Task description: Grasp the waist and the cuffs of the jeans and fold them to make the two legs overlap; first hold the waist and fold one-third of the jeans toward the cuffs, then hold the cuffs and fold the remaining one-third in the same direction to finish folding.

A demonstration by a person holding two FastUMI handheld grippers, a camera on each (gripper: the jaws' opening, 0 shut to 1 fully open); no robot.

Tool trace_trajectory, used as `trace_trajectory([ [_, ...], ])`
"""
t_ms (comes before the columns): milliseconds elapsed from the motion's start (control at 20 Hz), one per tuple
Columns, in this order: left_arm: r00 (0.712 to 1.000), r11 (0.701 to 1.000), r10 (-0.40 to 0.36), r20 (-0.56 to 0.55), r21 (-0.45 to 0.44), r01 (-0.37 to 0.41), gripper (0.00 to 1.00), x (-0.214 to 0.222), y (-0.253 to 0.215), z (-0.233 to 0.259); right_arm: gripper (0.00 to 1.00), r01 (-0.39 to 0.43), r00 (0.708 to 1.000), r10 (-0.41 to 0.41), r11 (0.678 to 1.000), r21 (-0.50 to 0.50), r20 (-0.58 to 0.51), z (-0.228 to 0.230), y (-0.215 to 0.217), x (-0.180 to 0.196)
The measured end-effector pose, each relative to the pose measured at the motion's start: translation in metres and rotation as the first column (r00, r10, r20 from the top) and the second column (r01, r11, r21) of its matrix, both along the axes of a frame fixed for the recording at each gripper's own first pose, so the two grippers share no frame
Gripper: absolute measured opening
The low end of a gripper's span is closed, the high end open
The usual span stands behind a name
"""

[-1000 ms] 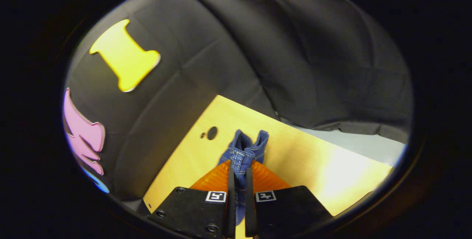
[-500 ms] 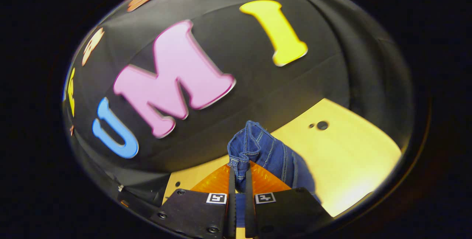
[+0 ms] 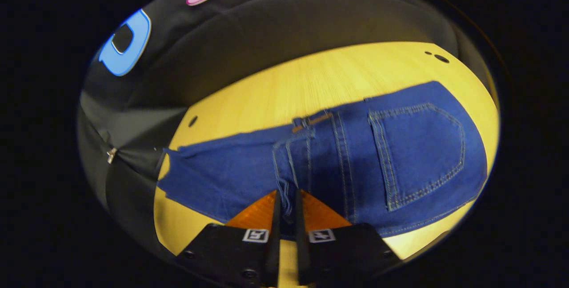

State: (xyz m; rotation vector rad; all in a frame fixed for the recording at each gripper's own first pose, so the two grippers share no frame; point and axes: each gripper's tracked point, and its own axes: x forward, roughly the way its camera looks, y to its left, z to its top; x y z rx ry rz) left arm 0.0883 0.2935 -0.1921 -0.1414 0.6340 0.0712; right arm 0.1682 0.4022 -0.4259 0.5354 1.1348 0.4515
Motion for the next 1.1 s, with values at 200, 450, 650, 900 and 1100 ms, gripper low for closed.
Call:
trace_trajectory([
  [200, 0.978, 0.976, 0.086, -0.192, -0.181, -0.121, 0.96, 0.019, 0.019, -0.061, 0.86, -0.035, 0.993, 0.028, 0.998, 0.059, 0.113, 0.071, -0.018, 0.005],
  [450, 0.882, 0.970, 0.173, -0.439, -0.078, -0.229, 0.96, 0.058, 0.110, -0.146, 0.97, -0.031, 0.964, 0.009, 0.996, 0.082, 0.267, 0.138, -0.093, 0.000],
  [650, 0.765, 0.946, 0.203, -0.612, -0.078, -0.314, 0.96, 0.077, 0.129, -0.210, 0.97, 0.104, 0.953, -0.109, 0.994, 0.034, 0.281, 0.139, -0.183, -0.005],
  [900, 0.685, 0.956, 0.189, -0.704, -0.029, -0.293, 0.96, 0.091, 0.127, -0.244, 0.97, 0.228, 0.947, -0.217, 0.974, -0.019, 0.239, 0.124, -0.246, -0.015],
  [1100, 0.623, 0.950, 0.207, -0.754, 0.004, -0.312, 1.00, 0.085, 0.124, -0.257, 0.97, 0.238, 0.947, -0.226, 0.971, -0.028, 0.227, 0.123, -0.255, -0.009],
])
